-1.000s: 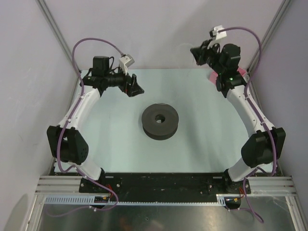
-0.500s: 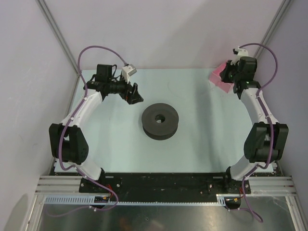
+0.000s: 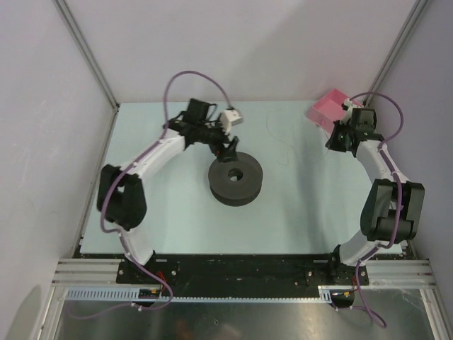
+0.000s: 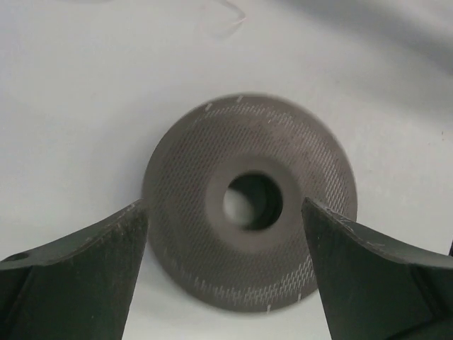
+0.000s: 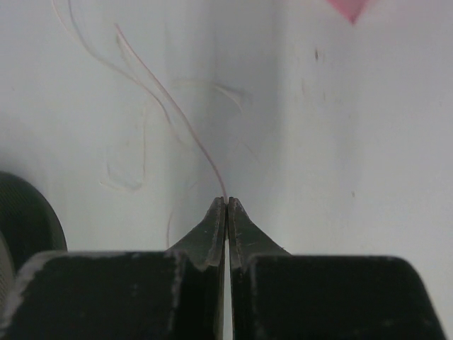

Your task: Wrap the cables

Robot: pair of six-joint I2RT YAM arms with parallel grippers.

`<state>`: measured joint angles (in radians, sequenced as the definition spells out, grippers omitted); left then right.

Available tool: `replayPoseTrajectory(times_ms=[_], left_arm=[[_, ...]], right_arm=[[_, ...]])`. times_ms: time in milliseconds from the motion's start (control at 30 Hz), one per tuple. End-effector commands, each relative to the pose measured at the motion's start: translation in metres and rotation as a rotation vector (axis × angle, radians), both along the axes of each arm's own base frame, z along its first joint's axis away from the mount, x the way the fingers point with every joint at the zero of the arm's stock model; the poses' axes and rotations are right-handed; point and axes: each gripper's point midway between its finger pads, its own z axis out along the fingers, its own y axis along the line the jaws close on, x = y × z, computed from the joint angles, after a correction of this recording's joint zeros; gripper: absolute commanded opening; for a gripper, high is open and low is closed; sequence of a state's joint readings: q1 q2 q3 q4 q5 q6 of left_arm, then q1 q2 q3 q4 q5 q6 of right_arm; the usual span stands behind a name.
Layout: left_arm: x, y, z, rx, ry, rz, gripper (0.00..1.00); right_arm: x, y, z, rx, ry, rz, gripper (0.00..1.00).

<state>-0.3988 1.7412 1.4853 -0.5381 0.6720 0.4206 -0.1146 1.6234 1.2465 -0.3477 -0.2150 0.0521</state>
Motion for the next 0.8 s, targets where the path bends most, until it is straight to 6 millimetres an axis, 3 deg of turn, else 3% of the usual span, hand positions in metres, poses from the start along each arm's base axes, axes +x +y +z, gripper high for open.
replayPoseTrajectory(times_ms=[0, 167, 333, 500, 767], left_arm=[[0.006, -0.066, 0.005, 0.029, -0.108, -0.115, 0.91], [0.005, -0.128, -0.005, -0.019, -0.016, -0.145, 0.86], [0.023, -0.169, -0.018, -0.083, 0.16, -0.023, 0.85], [0.041, -0.191, -0.049, -0.105, 0.347, 0.179, 0.78], [0.042, -0.207, -0.09, -0.064, 0.441, 0.38, 0.69]], right_arm=[[-0.025, -0.016, 0.015, -0.029, -0.005, -0.015, 0.0], [-0.057, -0.024, 0.001, -0.077, 0.05, 0.004, 0.0], [-0.078, -0.028, -0.009, -0.089, 0.076, 0.008, 0.0], [-0.091, -0.026, -0.015, -0.096, 0.095, 0.031, 0.0], [-0.099, -0.025, -0.012, -0.124, 0.082, 0.069, 0.0]])
